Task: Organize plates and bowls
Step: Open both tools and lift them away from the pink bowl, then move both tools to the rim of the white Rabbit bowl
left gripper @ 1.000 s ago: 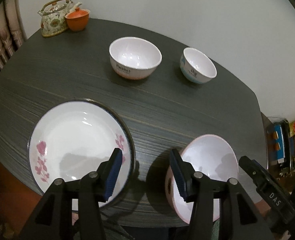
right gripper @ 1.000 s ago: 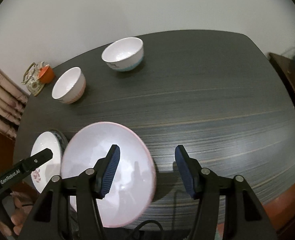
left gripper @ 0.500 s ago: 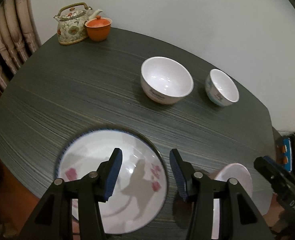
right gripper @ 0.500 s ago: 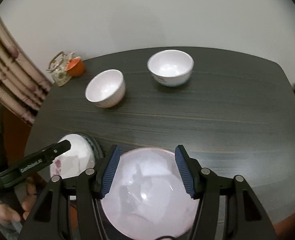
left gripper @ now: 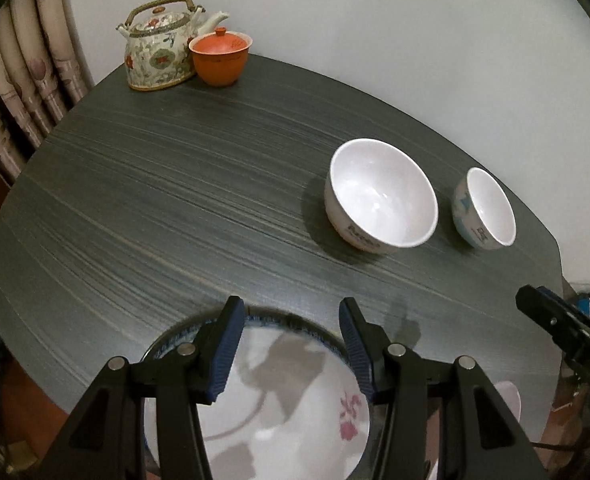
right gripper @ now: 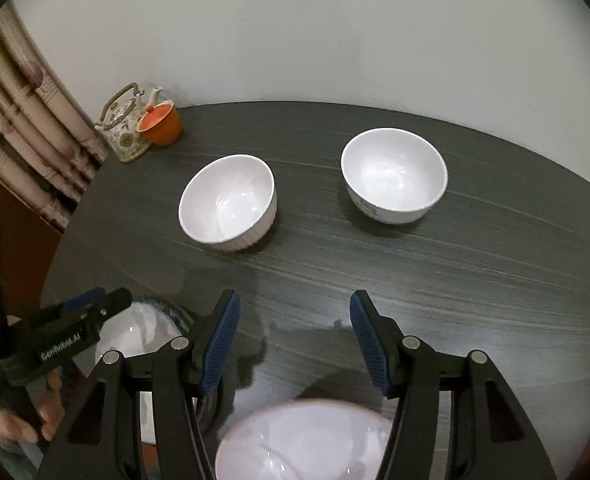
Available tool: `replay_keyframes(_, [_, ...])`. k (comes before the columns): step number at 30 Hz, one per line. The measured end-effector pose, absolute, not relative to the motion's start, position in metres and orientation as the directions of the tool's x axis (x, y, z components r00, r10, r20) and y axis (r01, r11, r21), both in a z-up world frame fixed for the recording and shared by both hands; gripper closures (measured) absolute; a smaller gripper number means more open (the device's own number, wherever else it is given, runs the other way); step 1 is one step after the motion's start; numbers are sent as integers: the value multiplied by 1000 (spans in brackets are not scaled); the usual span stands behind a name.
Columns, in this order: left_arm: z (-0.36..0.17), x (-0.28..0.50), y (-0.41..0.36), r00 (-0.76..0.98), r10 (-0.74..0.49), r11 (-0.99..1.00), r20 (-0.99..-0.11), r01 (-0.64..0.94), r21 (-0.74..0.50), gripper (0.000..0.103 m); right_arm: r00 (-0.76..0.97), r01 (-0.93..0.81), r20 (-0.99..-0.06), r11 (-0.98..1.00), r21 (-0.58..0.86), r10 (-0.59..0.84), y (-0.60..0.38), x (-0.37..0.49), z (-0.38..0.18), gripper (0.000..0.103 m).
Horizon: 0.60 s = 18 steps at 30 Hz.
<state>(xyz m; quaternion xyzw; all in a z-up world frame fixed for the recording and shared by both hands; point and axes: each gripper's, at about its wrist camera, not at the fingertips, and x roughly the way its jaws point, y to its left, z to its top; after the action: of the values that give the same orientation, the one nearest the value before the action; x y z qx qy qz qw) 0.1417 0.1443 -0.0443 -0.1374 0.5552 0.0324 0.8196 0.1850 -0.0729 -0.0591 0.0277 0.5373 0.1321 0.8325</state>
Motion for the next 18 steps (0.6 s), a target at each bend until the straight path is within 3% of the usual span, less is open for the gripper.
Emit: replay_keyframes(18, [-69,222,144,408,-189,928,-893,-224,-299,53,263,-182,-903,937,298,339,-49,262,-113,48])
